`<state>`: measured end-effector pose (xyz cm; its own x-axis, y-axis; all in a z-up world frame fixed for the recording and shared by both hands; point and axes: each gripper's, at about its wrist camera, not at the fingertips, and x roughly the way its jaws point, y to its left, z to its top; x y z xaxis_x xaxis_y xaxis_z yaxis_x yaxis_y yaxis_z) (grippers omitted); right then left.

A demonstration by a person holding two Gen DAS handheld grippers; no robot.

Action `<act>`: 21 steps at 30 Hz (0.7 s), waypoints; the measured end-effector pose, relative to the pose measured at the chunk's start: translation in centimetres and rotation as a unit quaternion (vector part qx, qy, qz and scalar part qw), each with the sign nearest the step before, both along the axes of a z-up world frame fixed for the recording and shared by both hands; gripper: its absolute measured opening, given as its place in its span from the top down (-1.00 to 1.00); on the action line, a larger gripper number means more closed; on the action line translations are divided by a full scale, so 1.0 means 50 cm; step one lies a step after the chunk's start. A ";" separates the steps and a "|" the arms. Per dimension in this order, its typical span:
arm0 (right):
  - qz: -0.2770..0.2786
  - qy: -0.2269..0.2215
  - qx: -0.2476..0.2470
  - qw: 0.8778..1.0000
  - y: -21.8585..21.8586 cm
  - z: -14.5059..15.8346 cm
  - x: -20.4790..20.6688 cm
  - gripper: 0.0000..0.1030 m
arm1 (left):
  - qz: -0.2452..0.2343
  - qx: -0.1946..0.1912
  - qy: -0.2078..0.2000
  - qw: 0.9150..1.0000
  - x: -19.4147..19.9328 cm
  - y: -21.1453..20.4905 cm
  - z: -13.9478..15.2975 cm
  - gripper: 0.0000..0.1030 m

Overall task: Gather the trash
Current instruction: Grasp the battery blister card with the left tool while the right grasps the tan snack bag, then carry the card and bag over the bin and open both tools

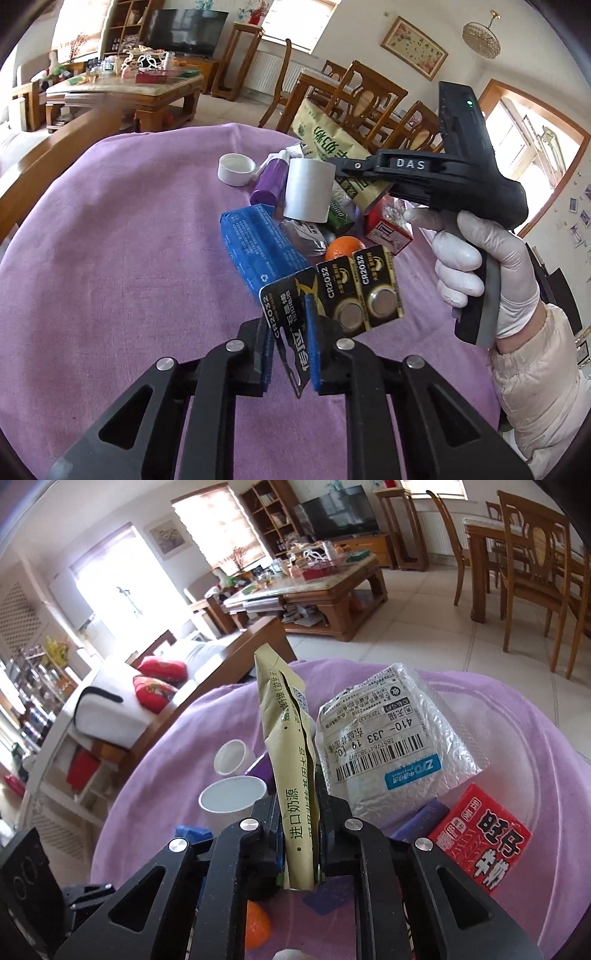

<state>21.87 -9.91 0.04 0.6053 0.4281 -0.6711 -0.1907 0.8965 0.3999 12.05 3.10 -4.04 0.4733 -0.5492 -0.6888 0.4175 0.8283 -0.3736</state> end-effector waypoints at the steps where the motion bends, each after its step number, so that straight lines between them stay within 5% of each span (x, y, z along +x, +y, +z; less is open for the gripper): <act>1: -0.001 -0.008 0.002 1.000 -0.007 0.010 -0.016 0.76 | 0.002 -0.007 -0.004 1.000 -0.009 0.001 0.003 0.79; 7: -0.001 -0.052 0.024 0.998 -0.053 0.068 -0.123 0.76 | 0.015 -0.024 -0.046 0.999 -0.064 -0.006 0.035 0.97; 21: -0.032 -0.149 0.033 0.988 -0.265 0.158 -0.440 0.76 | 0.014 -0.041 -0.145 0.988 -0.172 -0.137 0.157 0.97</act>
